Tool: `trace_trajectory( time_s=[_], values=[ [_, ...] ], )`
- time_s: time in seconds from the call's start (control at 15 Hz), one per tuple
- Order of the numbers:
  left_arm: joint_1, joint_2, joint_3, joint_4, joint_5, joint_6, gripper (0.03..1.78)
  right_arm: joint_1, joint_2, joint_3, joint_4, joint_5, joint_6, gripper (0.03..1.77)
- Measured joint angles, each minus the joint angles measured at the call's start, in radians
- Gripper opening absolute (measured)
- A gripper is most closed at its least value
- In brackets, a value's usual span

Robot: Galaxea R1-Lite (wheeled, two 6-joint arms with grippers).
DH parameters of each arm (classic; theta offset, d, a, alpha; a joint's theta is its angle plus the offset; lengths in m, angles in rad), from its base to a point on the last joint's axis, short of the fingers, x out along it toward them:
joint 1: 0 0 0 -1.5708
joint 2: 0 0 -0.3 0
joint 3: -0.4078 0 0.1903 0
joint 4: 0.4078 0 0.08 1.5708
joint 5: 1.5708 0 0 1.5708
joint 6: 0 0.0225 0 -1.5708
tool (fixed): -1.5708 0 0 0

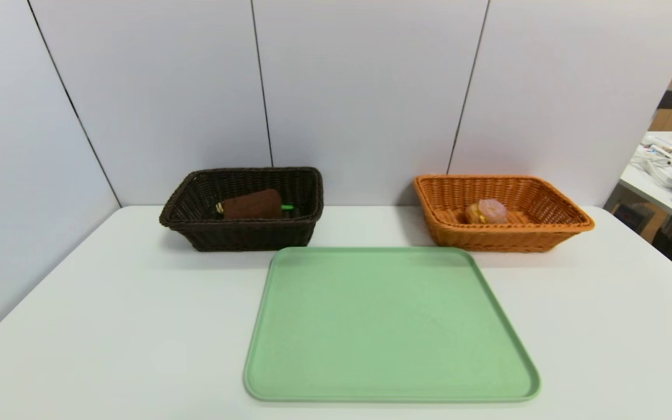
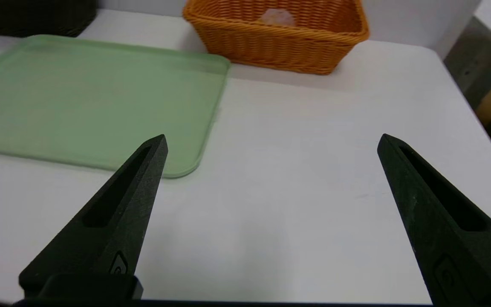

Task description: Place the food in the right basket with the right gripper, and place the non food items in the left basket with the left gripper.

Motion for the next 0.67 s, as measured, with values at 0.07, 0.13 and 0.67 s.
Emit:
trace_trajectory(
  time_s=[0.07,0.13,0.67],
  values=[
    [0.000,-0.006,0.004,-0.006,0.001,0.000,1.69,0.000,0.000,0.036,-0.050,-0.048,0.000,1.70],
    [0.000,-0.013,0.010,-0.009,0.003,0.002,1.69,0.000,0.000,0.073,-0.100,-0.083,0.000,1.70],
    [-0.012,-0.149,0.048,-0.036,0.019,0.002,1.69,0.000,0.001,0.267,-0.319,-0.160,0.002,1.70]
  ],
)
